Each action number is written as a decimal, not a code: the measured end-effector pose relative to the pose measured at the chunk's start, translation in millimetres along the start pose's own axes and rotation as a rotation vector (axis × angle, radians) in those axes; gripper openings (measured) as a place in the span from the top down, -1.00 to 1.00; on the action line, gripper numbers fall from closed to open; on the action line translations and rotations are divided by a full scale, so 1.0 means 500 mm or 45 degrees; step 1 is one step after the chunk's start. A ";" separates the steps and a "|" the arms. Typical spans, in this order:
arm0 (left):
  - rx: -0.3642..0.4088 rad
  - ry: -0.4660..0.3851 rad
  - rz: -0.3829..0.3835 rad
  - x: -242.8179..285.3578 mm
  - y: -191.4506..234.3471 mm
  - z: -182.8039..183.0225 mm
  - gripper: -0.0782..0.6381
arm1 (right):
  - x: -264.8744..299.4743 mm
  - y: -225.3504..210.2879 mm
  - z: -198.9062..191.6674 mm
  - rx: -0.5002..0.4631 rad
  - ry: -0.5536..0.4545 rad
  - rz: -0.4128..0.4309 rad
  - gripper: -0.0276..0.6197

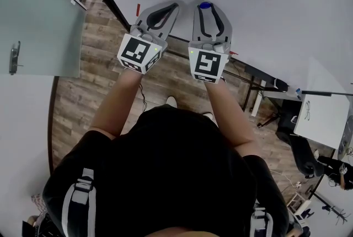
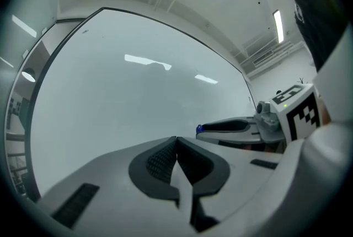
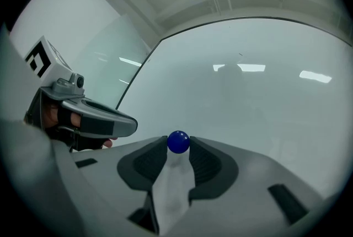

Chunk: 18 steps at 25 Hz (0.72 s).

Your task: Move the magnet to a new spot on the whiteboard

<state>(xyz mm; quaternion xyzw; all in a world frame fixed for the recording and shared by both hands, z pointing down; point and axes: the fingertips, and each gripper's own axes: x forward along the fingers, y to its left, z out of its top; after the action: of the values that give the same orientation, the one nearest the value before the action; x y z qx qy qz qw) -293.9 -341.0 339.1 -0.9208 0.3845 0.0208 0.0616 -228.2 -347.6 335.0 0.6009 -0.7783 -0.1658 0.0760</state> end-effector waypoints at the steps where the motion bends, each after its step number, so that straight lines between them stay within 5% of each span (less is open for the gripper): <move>1: -0.001 0.002 0.001 0.001 0.000 -0.002 0.77 | 0.002 -0.001 -0.002 0.002 0.004 -0.003 0.55; 18: -0.025 0.000 -0.011 0.001 0.007 -0.018 0.77 | 0.041 0.000 -0.027 -0.126 0.103 -0.129 0.45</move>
<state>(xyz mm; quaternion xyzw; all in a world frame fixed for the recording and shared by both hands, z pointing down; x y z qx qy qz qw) -296.5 -344.9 347.6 -0.9231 0.3802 0.0245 0.0525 -229.5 -369.4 346.0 0.6411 -0.7341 -0.1831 0.1286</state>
